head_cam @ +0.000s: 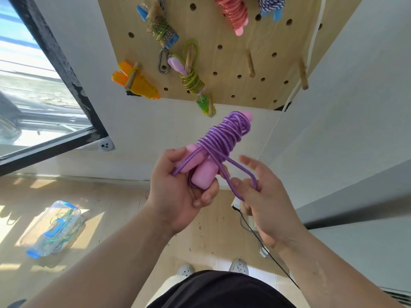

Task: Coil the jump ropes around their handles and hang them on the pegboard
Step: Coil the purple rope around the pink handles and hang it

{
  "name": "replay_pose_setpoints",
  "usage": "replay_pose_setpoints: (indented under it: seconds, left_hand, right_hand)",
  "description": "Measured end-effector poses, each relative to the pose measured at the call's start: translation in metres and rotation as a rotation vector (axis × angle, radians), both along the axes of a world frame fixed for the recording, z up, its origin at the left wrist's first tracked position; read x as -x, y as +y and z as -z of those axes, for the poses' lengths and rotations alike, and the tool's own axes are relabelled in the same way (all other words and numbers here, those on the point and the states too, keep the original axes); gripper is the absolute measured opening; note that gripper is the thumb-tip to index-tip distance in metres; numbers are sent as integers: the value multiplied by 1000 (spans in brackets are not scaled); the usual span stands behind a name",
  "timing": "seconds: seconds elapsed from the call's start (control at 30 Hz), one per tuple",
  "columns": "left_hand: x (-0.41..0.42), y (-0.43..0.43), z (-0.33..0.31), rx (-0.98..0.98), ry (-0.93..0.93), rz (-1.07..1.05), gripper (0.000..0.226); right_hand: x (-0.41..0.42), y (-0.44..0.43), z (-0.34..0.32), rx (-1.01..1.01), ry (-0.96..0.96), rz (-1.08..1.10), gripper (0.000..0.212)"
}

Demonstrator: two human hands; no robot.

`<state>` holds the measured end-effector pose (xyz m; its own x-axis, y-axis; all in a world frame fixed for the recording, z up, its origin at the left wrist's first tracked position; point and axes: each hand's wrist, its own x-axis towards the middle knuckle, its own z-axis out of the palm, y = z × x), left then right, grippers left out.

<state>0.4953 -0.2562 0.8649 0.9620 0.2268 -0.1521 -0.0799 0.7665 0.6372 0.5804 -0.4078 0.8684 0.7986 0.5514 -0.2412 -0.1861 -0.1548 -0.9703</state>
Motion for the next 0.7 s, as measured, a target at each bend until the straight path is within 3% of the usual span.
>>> replay_pose_setpoints:
  seconds: [0.13, 0.2, 0.3, 0.43, 0.5, 0.63, 0.7]
  left_hand:
    - [-3, 1, -4, 133, 6, 1, 41]
    - [-8, 4, 0, 198, 62, -46, 38]
    - [-13, 9, 10, 335, 132, -77, 45]
    - [-7, 42, 19, 534, 29, -204, 56]
    - [-4, 65, 12, 396, 37, -280, 56]
    - [-9, 61, -8, -155, 273, -460, 34]
    - [-13, 45, -6, -423, 337, -444, 29]
  right_hand:
    - [-7, -5, -3, -119, 4, -94, 21]
    - [-16, -6, -6, -101, -129, -101, 22]
    - [-24, -3, -7, -85, -300, -116, 46]
    - [-34, -17, -8, -272, -32, 10, 60]
    - [-42, -28, -8, -223, -22, 26, 60]
    - [-49, -14, -18, -87, -122, -30, 39]
    - [-45, 8, -29, -27, -215, -115, 31]
